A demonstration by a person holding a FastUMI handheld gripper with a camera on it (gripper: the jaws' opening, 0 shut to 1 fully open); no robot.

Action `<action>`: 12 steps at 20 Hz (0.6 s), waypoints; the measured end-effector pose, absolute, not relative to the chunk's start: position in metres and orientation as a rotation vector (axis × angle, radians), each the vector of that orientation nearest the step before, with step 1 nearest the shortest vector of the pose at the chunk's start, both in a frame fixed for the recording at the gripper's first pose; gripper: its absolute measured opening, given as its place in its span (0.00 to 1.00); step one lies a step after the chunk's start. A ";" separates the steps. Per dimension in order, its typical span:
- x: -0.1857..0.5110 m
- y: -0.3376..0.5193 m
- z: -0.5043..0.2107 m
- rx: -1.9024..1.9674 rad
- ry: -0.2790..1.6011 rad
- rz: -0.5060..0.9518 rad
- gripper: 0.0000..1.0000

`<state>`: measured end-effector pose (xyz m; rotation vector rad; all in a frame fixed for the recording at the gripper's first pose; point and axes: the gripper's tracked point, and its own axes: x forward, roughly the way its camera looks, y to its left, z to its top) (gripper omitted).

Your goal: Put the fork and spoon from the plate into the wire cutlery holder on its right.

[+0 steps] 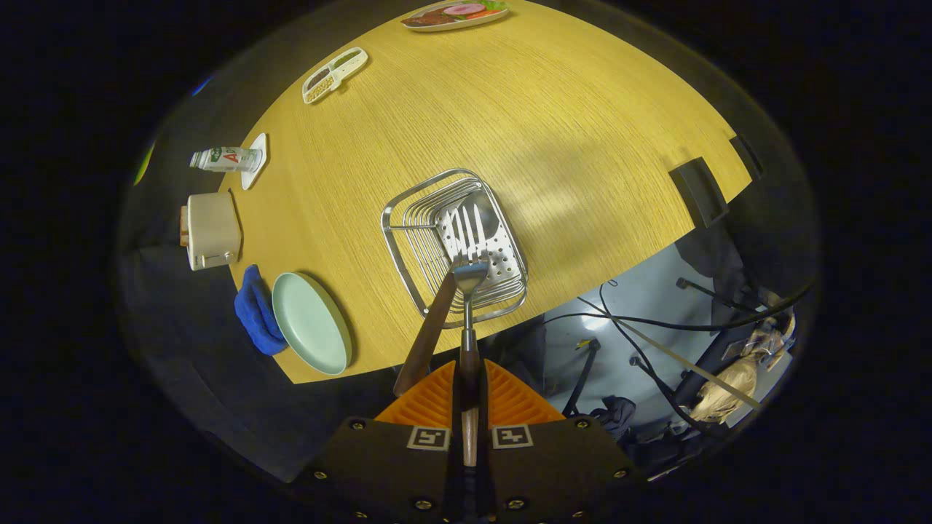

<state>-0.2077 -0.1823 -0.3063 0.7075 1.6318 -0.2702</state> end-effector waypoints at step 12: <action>-0.190 -0.195 -0.288 0.638 1.478 -0.321 0.57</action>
